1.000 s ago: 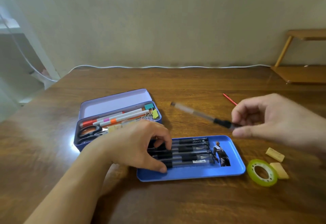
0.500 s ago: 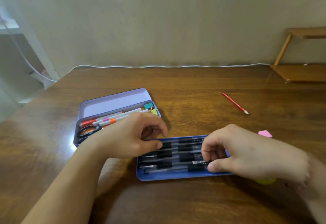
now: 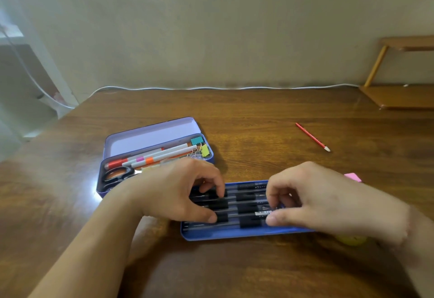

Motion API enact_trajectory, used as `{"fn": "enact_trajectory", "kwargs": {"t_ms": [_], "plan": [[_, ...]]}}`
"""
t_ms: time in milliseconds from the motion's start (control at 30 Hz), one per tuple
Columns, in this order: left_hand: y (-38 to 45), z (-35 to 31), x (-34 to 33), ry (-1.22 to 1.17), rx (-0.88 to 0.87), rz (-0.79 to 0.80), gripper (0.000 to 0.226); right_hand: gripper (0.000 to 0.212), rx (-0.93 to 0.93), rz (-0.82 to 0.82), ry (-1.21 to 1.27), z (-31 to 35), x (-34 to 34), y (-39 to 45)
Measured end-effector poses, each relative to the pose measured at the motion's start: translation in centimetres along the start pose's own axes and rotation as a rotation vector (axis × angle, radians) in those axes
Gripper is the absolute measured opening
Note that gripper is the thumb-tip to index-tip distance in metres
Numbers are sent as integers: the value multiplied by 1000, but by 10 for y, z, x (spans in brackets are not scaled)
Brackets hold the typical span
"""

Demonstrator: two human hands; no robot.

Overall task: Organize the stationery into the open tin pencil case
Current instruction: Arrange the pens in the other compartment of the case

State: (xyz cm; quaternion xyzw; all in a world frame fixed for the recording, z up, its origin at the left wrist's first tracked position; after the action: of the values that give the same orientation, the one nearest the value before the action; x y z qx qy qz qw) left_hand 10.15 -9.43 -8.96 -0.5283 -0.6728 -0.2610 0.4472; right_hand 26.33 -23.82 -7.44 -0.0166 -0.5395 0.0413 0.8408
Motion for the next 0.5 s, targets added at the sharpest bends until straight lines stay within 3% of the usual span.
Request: {"fn": "enact_trajectory", "kwargs": {"t_ms": [33, 100, 167, 233, 300, 500], "plan": [[0, -1, 0, -5, -7, -7, 33, 28, -33, -33, 107, -8, 7, 0], [0, -2, -1, -4, -22, -16, 40, 25, -158, -287, 190, -38, 27, 0], [0, -4, -2, 24, -33, -7, 44, 20, -380, -531, 1, -74, 40, -2], [1, -5, -4, 63, -33, 6, 45, 31, -606, -544, -173, -98, 40, -3], [3, -4, -5, 88, -32, 4, 45, 36, -711, -505, -176, -112, 35, -2], [2, -1, -5, 66, -22, -1, 42, 19, -697, -539, -235, -105, 38, 0]]}}
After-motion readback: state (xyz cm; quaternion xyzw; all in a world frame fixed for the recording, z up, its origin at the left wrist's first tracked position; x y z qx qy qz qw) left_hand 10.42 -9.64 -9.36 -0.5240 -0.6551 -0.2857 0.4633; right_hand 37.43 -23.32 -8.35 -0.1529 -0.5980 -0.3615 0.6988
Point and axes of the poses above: each hand's wrist, its own y-axis towards the middle knuckle, its own x-axis out of the back of the hand, z = x × y, the point moved 4 cm from there along y, towards the middle knuckle, and after that the axes turned 5 degrees about x, right-handed, at the moved point
